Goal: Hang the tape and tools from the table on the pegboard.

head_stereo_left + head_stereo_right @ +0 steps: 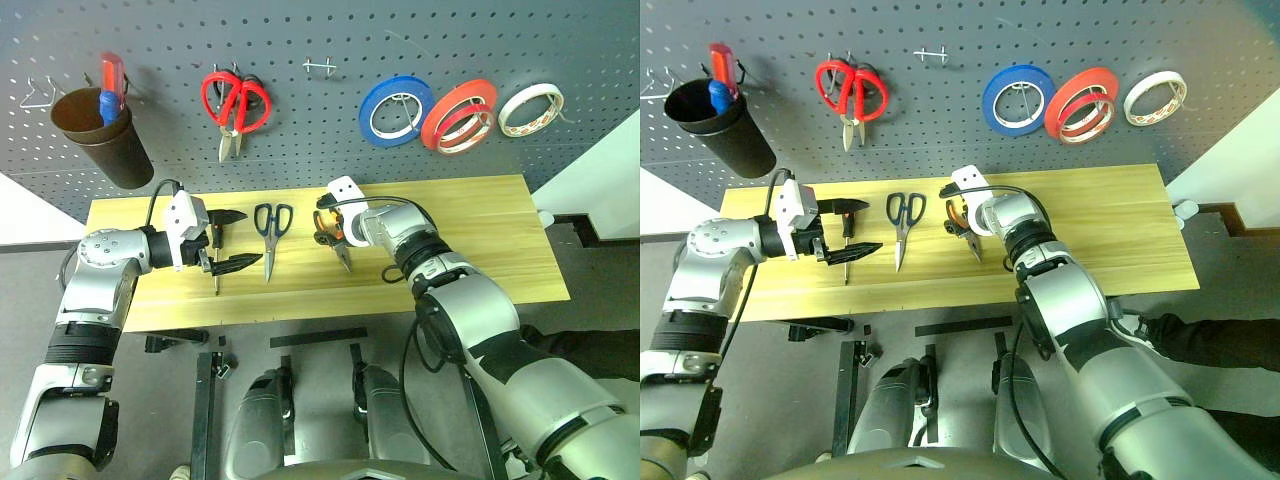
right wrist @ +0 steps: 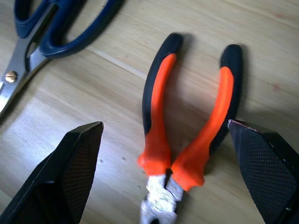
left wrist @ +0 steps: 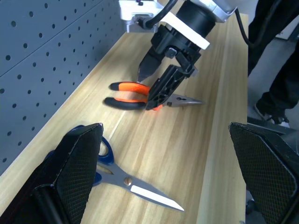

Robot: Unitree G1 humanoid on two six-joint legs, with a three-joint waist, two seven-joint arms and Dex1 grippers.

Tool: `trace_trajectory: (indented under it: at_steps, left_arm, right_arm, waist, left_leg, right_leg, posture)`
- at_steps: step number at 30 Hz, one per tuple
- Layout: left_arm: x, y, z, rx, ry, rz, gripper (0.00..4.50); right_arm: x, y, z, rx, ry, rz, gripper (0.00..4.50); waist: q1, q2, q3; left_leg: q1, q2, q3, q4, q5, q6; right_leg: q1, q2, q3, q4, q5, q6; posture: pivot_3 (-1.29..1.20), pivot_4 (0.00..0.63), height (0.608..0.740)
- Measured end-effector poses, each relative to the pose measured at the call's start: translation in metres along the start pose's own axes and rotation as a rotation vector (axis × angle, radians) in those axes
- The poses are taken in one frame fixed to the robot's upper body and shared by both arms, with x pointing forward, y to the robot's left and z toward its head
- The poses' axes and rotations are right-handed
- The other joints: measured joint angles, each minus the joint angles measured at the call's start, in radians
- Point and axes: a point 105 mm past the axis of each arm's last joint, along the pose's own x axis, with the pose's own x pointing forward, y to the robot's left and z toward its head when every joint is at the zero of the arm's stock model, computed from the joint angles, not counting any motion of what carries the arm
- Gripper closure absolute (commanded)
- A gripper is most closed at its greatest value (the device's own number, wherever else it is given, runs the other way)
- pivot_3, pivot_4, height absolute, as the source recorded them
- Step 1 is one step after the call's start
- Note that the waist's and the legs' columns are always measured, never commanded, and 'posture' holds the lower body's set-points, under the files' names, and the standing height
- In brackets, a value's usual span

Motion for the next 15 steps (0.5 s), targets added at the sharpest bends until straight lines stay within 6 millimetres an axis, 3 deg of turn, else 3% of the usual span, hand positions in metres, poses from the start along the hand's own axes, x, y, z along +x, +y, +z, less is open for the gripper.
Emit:
trace_trajectory:
  at_steps: [12, 15]
  left_arm:
    - [-0.005, -0.003, -0.005, -0.005, 0.024, 0.002, 0.0]
    - [-0.006, -0.004, -0.006, -0.005, 0.028, 0.002, 0.0]
  right_arm:
    - [0.006, 0.0, -0.012, -0.101, 0.059, -0.064, 0.02]
    - [0.008, 0.001, -0.015, -0.115, 0.074, -0.07, 0.59]
  waist:
    - [0.001, 0.0, 0.001]
    - [0.0, 0.0, 0.001]
  left_leg:
    - [0.0, 0.0, 0.0, 0.0, 0.0, 0.0]
    - [0.0, 0.0, 0.0, -0.001, 0.0, 0.0]
  right_leg:
    - [0.0, 0.0, 0.0, 0.0, 0.0, 0.0]
    - [0.0, 0.0, 0.0, 0.0, 0.0, 0.0]
  posture:
    - [0.1, 0.357, 0.732]
    - [0.1, 0.357, 0.732]
